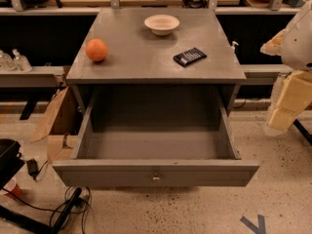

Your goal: Close top drawer

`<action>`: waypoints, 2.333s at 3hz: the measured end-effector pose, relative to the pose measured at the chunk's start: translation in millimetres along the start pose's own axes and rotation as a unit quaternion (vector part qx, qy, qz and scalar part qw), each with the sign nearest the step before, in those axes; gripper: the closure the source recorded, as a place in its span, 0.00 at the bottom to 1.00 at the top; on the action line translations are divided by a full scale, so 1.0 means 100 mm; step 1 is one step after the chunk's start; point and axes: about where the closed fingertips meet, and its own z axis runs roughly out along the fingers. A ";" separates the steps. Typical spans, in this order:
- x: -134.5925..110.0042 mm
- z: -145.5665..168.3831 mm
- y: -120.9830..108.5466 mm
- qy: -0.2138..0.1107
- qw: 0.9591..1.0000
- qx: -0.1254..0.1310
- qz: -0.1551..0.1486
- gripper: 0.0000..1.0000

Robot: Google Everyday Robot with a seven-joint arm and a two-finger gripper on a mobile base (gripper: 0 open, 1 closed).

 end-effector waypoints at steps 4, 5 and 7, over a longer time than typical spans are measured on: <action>0.21 1.35 0.97 -0.089 0.996 -0.013 0.001 0.41; 0.31 2.12 1.39 -0.106 0.994 -0.036 -0.002 0.65; 0.38 2.82 1.90 -0.105 0.991 -0.076 -0.013 1.00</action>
Offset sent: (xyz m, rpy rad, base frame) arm -0.0268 0.0037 -0.1127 0.0851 0.0010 0.0199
